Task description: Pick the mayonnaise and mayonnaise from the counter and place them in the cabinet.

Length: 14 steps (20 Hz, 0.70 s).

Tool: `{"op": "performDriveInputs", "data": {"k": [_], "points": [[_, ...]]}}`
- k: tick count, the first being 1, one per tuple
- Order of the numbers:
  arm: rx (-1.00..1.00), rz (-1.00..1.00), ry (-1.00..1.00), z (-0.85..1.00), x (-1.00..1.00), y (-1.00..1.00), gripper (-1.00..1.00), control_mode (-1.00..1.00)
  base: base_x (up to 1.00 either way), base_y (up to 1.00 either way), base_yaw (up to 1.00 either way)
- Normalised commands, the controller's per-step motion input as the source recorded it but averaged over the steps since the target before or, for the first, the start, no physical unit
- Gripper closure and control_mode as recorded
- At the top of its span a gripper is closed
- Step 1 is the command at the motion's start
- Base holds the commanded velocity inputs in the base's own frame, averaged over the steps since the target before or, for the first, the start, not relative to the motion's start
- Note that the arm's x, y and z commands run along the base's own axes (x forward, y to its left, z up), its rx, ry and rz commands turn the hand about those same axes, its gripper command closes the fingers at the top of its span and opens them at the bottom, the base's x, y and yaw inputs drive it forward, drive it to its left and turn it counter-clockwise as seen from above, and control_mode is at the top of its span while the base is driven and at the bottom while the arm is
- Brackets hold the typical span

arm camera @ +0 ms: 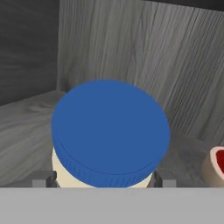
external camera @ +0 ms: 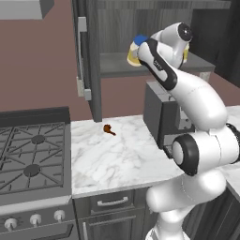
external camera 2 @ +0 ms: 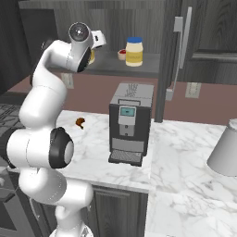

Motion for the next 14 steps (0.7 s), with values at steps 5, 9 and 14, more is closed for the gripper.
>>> {"op": "performDriveInputs", "data": {"k": [5, 9, 14], "points": [[-0.01, 0.00, 0.00, -0.28, 0.30, 0.01, 1.00, -1.00, 0.00, 0.00, 0.00], [0.00, 0.00, 0.00, -0.39, 0.37, 0.01, -1.00, -1.00, 0.00, 0.00, 0.00], [0.00, 0.00, 0.00, -0.37, 0.20, 0.00, -1.00, -1.00, 0.00, 0.00, 0.00]]}}
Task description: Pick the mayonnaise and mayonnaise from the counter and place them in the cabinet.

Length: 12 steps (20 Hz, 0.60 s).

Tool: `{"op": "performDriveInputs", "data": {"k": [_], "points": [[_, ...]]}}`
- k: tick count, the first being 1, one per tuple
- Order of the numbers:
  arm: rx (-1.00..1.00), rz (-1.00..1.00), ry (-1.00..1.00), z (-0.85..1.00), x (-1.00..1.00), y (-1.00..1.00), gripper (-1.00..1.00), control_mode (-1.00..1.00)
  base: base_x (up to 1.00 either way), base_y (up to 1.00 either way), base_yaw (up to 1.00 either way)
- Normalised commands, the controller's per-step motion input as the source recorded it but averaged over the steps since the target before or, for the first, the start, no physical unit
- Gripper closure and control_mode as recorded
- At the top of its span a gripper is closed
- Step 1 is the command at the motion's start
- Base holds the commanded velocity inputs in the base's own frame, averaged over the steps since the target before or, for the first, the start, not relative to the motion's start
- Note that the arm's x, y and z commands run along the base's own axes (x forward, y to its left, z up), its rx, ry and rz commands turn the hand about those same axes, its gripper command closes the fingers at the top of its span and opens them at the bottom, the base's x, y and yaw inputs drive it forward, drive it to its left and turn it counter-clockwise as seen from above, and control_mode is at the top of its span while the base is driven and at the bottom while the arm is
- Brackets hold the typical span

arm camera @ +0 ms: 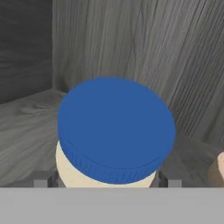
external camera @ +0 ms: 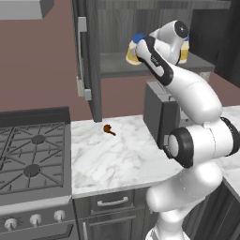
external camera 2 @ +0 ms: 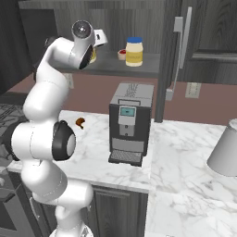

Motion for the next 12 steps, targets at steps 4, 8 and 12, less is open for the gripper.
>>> {"op": "performDriveInputs", "data": {"k": [4, 8, 12], "points": [[0.00, 0.00, 0.00, -0.39, 0.24, 0.00, -1.00, -1.00, 0.00, 0.00, 0.00], [0.00, 0.00, 0.00, -0.36, 0.39, 0.00, -1.00, -1.00, 0.00, 0.00, 0.00], [0.00, 0.00, 0.00, -0.31, 0.25, 0.00, -1.00, -1.00, 0.00, 0.00, 0.00]]}}
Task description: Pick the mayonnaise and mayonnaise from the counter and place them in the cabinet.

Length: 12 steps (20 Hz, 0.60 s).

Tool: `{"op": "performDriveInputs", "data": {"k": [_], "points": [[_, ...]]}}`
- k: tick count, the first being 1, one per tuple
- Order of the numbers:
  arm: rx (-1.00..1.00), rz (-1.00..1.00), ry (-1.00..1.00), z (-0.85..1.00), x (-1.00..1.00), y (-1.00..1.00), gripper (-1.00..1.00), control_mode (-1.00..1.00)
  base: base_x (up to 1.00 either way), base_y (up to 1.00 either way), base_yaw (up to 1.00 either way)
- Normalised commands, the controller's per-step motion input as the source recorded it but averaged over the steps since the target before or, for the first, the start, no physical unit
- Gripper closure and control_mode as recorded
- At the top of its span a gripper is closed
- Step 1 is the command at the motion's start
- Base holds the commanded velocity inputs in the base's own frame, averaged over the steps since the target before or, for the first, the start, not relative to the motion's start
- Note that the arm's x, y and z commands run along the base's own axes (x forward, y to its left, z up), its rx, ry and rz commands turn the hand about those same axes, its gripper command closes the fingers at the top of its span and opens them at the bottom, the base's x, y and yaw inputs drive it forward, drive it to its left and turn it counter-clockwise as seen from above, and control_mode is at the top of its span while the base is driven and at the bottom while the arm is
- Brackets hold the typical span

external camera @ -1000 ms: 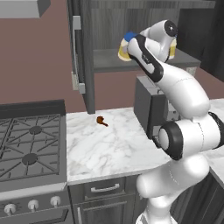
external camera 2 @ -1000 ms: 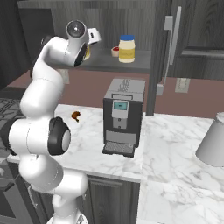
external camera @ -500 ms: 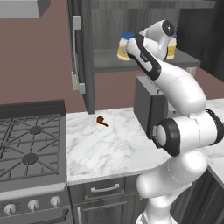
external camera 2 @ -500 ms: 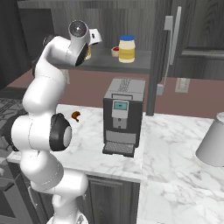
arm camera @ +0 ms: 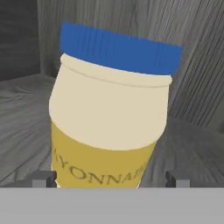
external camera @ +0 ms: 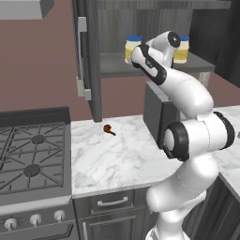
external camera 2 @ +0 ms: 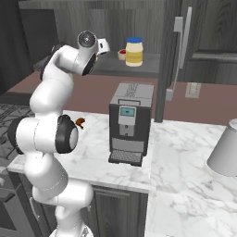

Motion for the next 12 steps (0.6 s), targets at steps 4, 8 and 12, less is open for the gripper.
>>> {"op": "performDriveInputs", "data": {"k": [4, 8, 12], "points": [[0.00, 0.00, 0.00, -0.09, -0.03, 0.00, -1.00, -1.00, 0.00, 0.00, 0.00], [0.00, 0.00, 0.00, 0.00, -0.43, 0.00, -1.00, -1.00, 0.00, 0.00, 0.00], [0.00, 0.00, 0.00, 0.00, -0.74, 0.00, -1.00, -1.00, 0.00, 0.00, 0.00]]}}
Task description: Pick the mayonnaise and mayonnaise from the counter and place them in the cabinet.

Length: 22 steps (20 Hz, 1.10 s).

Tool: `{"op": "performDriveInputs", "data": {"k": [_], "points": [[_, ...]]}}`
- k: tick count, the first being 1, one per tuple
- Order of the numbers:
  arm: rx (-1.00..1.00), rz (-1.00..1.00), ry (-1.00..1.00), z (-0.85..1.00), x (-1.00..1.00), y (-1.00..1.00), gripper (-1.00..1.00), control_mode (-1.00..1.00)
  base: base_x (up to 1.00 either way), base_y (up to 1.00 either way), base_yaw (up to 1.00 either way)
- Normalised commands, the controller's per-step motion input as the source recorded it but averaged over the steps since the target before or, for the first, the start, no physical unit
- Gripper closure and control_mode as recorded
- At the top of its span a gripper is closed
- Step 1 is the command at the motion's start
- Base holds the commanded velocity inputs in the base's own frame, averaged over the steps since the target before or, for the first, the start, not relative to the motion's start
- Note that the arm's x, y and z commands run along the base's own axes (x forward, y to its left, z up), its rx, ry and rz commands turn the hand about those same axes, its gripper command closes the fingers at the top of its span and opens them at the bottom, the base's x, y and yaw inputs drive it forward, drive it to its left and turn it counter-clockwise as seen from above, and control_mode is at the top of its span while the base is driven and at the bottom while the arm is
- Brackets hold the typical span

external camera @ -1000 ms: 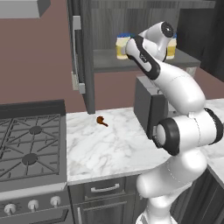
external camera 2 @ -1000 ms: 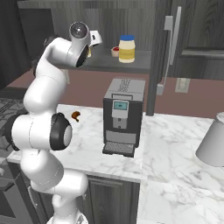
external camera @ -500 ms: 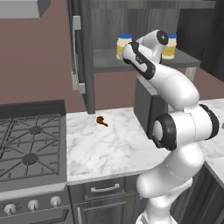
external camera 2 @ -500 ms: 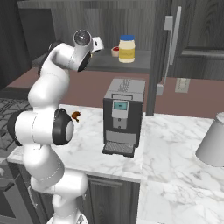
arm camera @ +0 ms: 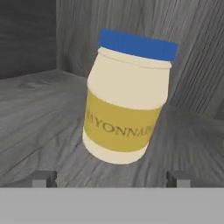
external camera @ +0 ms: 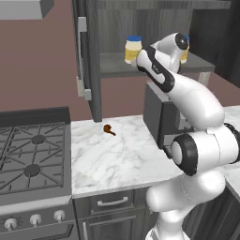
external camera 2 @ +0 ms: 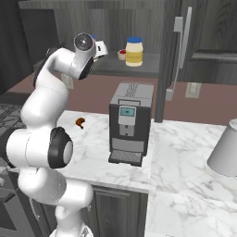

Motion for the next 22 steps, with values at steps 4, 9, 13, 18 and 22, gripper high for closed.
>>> {"op": "performDriveInputs", "data": {"k": [4, 9, 13, 18, 22], "points": [[0.00, 0.00, 0.00, -0.02, -0.78, 0.00, -1.00, -1.00, 0.00, 0.00, 0.00], [0.00, 0.00, 0.00, -0.11, -0.80, 0.00, -1.00, -1.00, 0.00, 0.00, 0.00], [0.00, 0.00, 0.00, -0.30, -0.76, 0.00, -1.00, -1.00, 0.00, 0.00, 0.00], [0.00, 0.00, 0.05, -0.55, -0.58, 0.00, -1.00, -1.00, 0.00, 0.00, 0.00], [0.00, 0.00, 0.12, -0.81, -0.44, 0.00, -1.00, -1.00, 0.00, 0.00, 0.00]]}}
